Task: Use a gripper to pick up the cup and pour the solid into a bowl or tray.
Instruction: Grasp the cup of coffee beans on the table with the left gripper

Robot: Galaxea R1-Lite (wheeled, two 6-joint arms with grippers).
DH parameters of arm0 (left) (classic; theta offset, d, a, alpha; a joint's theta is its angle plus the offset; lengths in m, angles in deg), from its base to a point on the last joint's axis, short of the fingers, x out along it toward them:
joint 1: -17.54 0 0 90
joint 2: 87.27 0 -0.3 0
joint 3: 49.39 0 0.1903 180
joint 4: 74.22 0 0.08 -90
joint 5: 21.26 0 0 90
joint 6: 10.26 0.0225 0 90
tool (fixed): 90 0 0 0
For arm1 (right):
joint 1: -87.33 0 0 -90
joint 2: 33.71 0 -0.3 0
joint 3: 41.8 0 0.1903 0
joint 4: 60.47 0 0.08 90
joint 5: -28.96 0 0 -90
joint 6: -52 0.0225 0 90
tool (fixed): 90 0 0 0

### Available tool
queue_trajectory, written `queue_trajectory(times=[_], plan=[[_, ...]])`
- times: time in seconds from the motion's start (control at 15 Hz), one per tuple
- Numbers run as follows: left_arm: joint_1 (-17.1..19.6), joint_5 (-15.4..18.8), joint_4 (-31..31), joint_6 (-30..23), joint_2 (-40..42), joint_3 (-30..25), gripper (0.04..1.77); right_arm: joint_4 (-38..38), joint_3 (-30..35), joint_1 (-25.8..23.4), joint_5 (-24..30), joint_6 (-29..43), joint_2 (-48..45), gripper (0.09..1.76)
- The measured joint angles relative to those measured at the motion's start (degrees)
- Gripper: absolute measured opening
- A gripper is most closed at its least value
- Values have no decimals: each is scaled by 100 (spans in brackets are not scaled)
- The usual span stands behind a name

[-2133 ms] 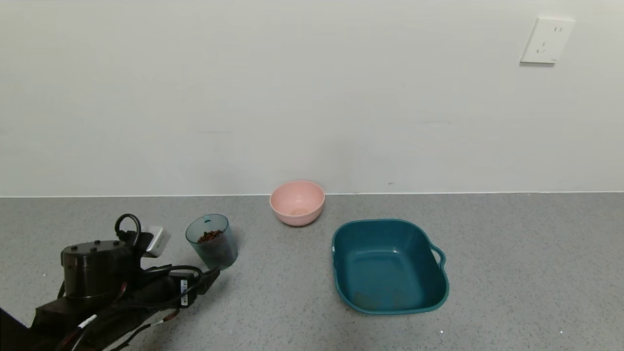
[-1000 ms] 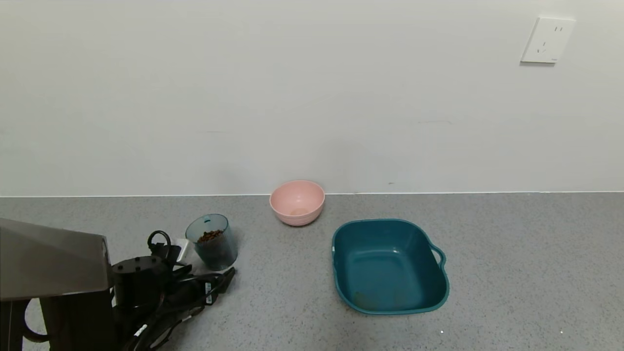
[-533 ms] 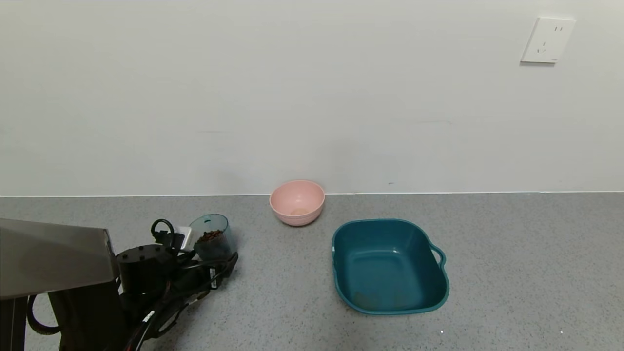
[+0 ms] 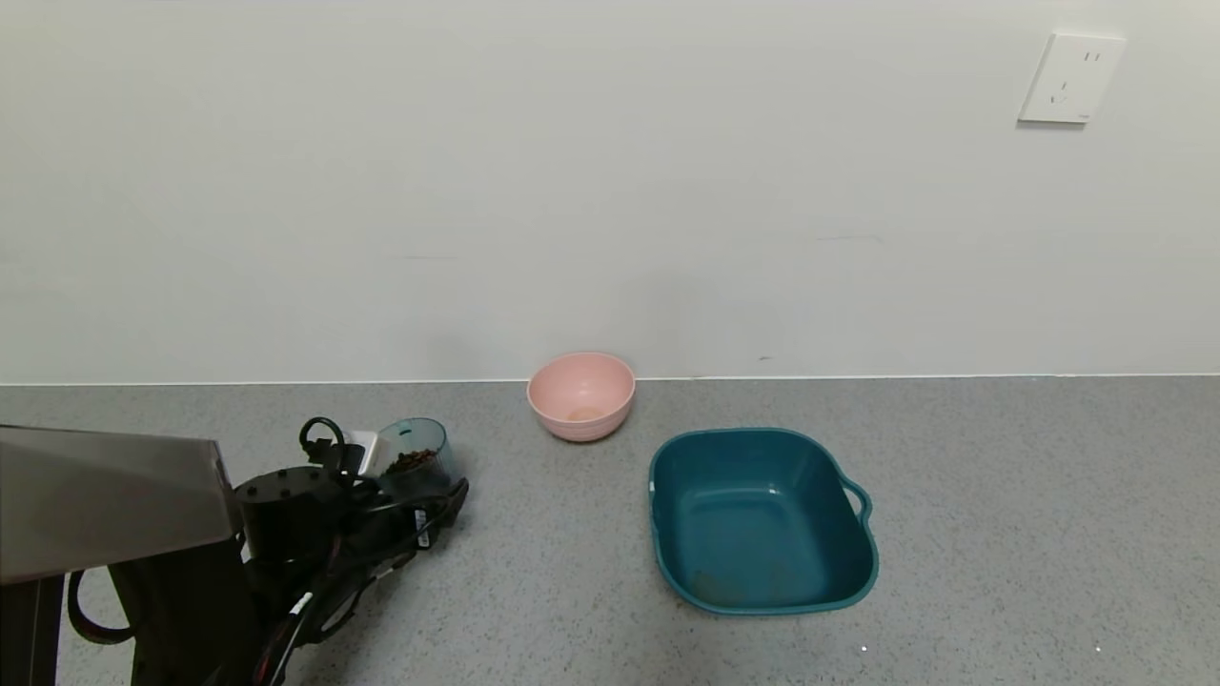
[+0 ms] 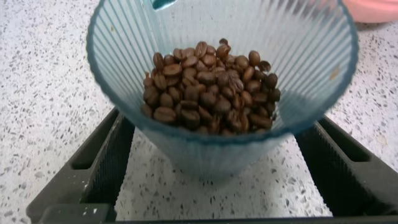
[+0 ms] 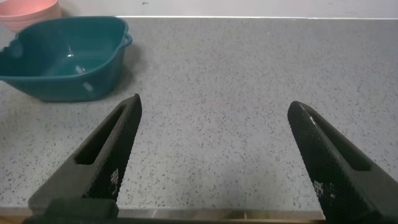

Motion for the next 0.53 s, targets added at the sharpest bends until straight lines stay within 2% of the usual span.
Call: queue_trajectory(times=[0.53], plan=[[2,-127,0,2,-152,269,172,-2,0,0,1,0,0,171]])
